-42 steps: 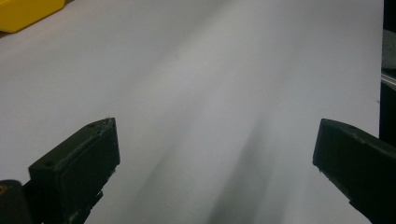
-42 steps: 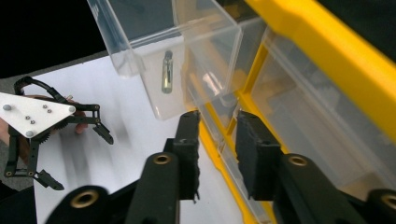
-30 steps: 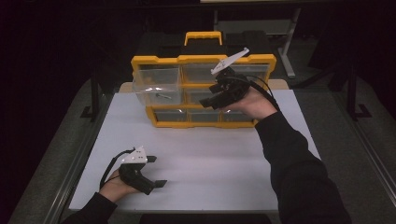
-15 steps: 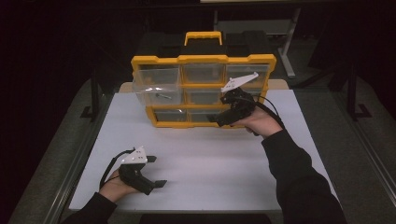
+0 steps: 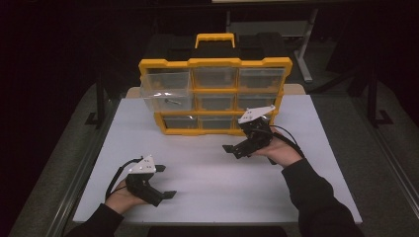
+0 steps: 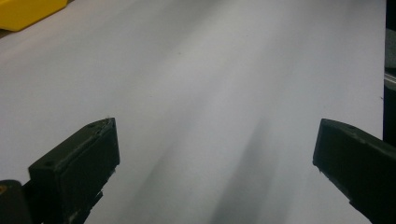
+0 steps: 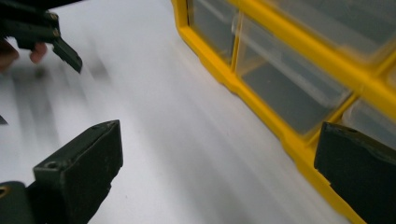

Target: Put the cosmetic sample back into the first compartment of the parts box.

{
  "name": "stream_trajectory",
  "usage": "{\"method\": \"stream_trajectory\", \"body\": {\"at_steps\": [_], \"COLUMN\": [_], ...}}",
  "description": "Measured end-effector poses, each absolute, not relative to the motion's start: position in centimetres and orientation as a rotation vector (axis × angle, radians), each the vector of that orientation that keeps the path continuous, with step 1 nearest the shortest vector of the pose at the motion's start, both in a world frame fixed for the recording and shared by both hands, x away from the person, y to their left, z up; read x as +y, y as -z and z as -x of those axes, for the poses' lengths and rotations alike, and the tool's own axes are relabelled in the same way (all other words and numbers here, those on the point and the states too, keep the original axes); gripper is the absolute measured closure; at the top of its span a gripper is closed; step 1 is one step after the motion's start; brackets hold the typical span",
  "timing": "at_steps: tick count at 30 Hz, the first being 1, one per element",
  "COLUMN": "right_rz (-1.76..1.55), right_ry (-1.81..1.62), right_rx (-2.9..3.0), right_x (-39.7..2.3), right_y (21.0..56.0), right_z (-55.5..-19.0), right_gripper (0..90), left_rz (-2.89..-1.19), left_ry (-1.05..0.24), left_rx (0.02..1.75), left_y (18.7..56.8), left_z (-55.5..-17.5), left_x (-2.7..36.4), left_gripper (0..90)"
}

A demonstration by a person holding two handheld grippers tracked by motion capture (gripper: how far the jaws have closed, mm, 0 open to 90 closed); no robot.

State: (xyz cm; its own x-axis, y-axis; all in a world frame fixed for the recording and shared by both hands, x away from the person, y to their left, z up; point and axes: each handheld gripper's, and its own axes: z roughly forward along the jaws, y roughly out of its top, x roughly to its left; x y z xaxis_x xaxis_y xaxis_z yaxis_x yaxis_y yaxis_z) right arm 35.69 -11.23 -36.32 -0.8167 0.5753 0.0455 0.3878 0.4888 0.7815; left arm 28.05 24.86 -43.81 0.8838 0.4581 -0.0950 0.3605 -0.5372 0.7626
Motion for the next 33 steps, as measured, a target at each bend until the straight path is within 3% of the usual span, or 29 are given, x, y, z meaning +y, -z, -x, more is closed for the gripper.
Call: {"method": "stream_trajectory", "body": {"at_steps": [15, 33], "right_rz": [-0.898, -0.923], "right_ry": [-1.295, -1.238], "right_rx": [2.415, 2.395], "right_x": [-14.3, -17.4], "right_y": [40.5, 43.1], "right_z": [-32.1, -27.6], "right_gripper": [0.3, 0.3], "left_rz": [-2.190, -2.196], "left_ry": [-0.144, -0.152], "left_rx": [0.590, 0.581], "left_y": [43.8, 43.8], "left_z": [-28.0, -28.0], "left_x": [24.8, 24.8], "left_gripper": [0.0, 0.0]}}
